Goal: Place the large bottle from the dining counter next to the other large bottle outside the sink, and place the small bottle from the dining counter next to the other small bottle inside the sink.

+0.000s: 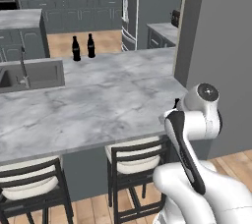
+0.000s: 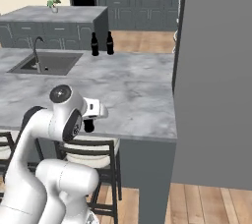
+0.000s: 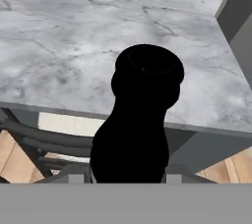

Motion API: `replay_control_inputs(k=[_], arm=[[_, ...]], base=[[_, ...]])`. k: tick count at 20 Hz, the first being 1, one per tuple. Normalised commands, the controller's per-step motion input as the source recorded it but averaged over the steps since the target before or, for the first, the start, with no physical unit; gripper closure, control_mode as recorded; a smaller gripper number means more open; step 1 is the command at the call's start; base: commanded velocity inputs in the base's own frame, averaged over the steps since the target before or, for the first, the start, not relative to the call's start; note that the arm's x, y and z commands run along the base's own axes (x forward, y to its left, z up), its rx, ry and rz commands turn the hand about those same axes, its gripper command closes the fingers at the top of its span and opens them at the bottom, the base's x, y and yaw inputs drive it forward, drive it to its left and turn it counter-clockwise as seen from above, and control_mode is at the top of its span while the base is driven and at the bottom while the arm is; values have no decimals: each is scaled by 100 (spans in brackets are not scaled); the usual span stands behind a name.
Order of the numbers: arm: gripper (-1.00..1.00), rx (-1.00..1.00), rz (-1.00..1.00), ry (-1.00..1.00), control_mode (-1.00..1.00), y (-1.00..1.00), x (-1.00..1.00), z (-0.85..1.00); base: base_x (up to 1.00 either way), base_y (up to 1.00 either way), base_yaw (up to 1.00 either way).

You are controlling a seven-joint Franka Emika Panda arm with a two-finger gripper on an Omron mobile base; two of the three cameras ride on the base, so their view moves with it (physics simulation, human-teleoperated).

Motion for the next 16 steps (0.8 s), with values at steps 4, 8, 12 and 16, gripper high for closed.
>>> replay_control_inputs(k=[4, 8, 12, 16], arm=[[100, -2, 10, -16, -100, 4, -45, 0], [100, -1, 1, 0, -100, 1, -3, 0], [100, 0, 0, 0, -100, 0, -10, -2], [100, 0, 0, 0, 100, 0, 0, 0]], base=[[0, 0, 0], [0, 0, 0], [0, 0, 0], [-47, 29, 4]])
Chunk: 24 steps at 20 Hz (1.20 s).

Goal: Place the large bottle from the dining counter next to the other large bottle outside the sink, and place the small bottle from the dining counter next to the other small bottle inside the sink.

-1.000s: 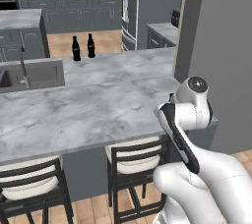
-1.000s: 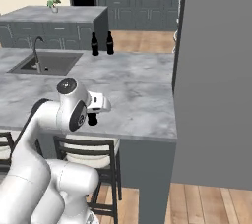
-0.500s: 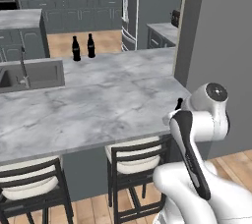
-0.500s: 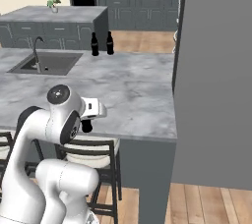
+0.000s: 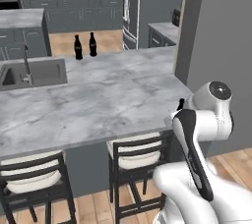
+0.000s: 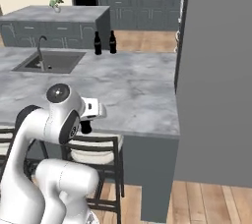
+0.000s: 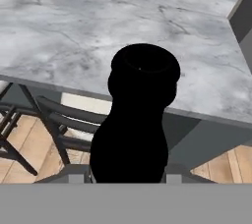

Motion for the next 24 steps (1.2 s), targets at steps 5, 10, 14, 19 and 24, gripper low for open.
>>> replay_control_inputs(k=[5, 10, 14, 19, 24], arm=[[100, 0, 0, 0, 100, 0, 0, 0], [100, 0, 0, 0, 100, 0, 0, 0], [100, 0, 0, 0, 100, 0, 0, 0], [100, 0, 0, 0, 100, 0, 0, 0], [100, 0, 0, 0, 100, 0, 0, 0]], base=[[-27, 96, 2], [-17, 100, 0], [-15, 100, 0], [-37, 100, 0], [-52, 100, 0]])
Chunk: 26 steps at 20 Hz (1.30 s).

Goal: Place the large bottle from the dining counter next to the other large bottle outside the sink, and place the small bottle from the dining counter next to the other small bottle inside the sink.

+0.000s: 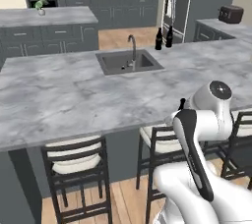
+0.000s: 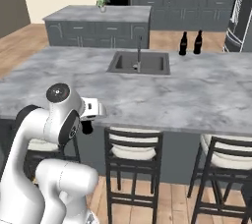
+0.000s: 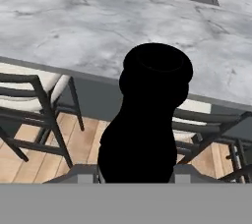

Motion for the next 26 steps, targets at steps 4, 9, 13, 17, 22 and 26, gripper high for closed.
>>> replay_control_inputs(k=[4, 9, 13, 17, 22, 26], arm=[[100, 0, 0, 0, 100, 0, 0, 0], [100, 0, 0, 0, 100, 0, 0, 0], [100, 0, 0, 0, 100, 0, 0, 0], [100, 0, 0, 0, 100, 0, 0, 0], [100, 0, 0, 0, 100, 0, 0, 0], [100, 0, 0, 0, 100, 0, 0, 0]], base=[[-59, 100, 0], [-43, 100, 0], [-38, 100, 0], [-32, 100, 0], [-30, 100, 0], [-28, 100, 0]])
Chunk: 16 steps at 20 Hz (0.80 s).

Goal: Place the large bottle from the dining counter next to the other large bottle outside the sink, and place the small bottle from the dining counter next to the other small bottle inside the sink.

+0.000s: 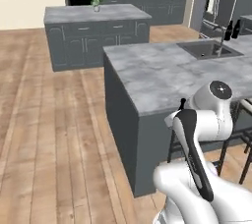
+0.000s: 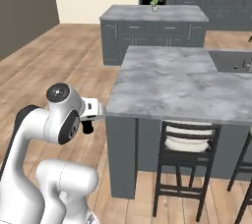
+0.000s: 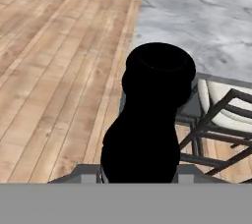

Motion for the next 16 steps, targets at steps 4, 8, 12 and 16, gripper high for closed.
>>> replay_control_inputs(k=[4, 8, 12, 16], arm=[[100, 0, 0, 0, 100, 0, 0, 0], [100, 0, 0, 0, 100, 0, 0, 0], [100, 0, 0, 0, 100, 0, 0, 0], [100, 0, 0, 0, 100, 0, 0, 0]], base=[[-28, 100, 0], [-27, 100, 0], [-25, 100, 0], [-24, 100, 0]])
